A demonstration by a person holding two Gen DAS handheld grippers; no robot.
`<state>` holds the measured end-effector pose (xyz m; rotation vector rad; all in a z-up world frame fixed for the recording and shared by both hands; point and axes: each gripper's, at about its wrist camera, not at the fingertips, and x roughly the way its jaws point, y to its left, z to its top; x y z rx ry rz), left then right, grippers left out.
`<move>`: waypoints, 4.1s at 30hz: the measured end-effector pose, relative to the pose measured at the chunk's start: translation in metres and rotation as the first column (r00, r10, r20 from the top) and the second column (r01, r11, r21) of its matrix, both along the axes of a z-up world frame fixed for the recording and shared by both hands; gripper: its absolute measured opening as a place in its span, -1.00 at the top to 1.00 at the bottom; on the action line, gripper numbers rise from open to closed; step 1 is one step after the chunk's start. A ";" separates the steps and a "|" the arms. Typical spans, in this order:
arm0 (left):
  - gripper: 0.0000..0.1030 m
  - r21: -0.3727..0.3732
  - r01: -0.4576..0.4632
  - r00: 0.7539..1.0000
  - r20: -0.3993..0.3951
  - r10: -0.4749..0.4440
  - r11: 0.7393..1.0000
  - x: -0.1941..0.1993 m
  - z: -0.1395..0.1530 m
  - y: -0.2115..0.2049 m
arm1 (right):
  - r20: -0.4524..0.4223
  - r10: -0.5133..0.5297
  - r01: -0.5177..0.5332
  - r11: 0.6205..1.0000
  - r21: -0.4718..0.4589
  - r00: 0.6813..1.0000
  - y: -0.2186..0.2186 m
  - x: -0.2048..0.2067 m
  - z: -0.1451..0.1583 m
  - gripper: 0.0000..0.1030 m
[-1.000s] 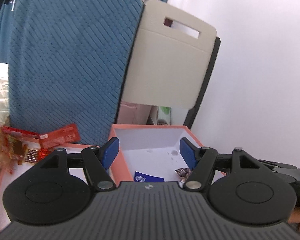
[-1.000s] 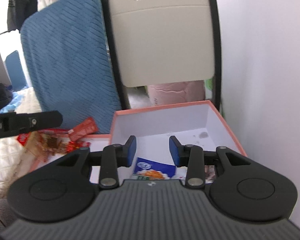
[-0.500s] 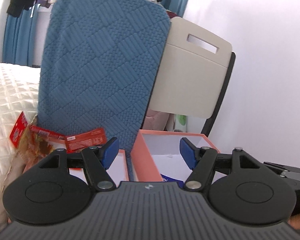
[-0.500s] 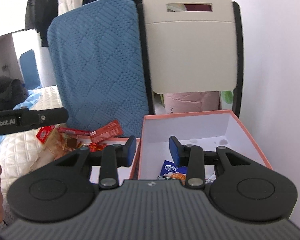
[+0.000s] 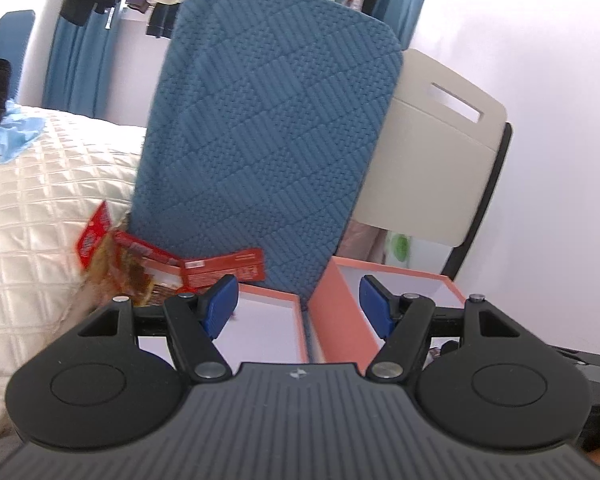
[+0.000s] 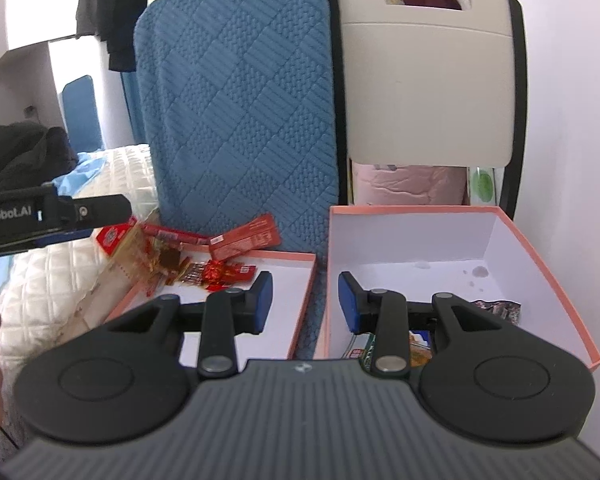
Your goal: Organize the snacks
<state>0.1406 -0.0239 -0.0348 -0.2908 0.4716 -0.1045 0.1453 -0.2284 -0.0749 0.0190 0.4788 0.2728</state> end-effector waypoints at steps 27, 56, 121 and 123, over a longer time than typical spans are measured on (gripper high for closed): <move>-0.40 -0.017 -0.184 0.977 -0.113 0.181 0.983 -0.028 -0.059 0.057 | -0.039 0.128 -0.129 0.991 -0.032 0.991 0.067 -0.021 -0.042 0.24; -0.50 -0.056 -0.378 0.916 -0.168 0.364 0.924 0.074 -0.127 0.095 | -0.022 0.137 -0.138 0.990 -0.004 0.990 0.098 0.054 -0.091 0.24; -0.28 0.190 -0.414 0.891 -0.119 0.439 0.890 0.192 -0.171 0.091 | -0.345 0.272 -0.236 0.961 0.143 0.898 0.172 0.296 -0.155 -0.35; -0.18 0.191 -0.427 0.886 -0.108 0.451 0.884 0.192 -0.170 0.094 | -0.352 0.278 -0.247 0.960 0.131 0.894 0.176 0.298 -0.159 -0.35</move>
